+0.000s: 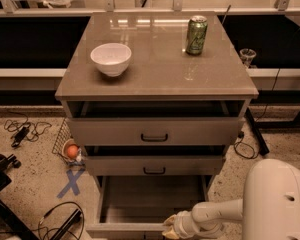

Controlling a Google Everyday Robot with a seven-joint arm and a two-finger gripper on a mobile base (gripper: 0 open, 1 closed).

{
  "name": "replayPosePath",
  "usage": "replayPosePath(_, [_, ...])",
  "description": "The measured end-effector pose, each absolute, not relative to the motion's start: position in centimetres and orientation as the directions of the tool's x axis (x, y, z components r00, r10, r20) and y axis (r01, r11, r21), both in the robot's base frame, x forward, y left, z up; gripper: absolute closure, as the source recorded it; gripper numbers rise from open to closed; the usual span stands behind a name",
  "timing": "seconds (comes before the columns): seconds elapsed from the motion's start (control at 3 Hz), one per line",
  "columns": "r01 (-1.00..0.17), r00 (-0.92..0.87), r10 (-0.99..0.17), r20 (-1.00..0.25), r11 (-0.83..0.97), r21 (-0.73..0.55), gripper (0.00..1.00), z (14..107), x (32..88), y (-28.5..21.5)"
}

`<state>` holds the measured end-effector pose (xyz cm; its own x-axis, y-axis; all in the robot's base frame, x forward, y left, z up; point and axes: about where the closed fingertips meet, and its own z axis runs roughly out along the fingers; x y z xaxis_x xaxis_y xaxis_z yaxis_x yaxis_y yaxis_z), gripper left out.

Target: Open bottom drawer

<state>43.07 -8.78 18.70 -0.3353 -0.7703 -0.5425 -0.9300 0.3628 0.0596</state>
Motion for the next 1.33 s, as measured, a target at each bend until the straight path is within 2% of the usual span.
replayPosePath(0.33, [-0.930, -0.335, -0.770, -0.543, 0.361, 0.063, 0.44, 18.61, 42.93, -8.62])
replayPosePath(1.0, [-0.931, -0.335, -0.769, -0.543, 0.360, 0.065, 0.00, 18.61, 42.81, -8.48])
replayPosePath(1.33, [-0.932, -0.332, -0.774, -0.540, 0.357, 0.063, 0.00, 18.79, 42.86, -8.42])
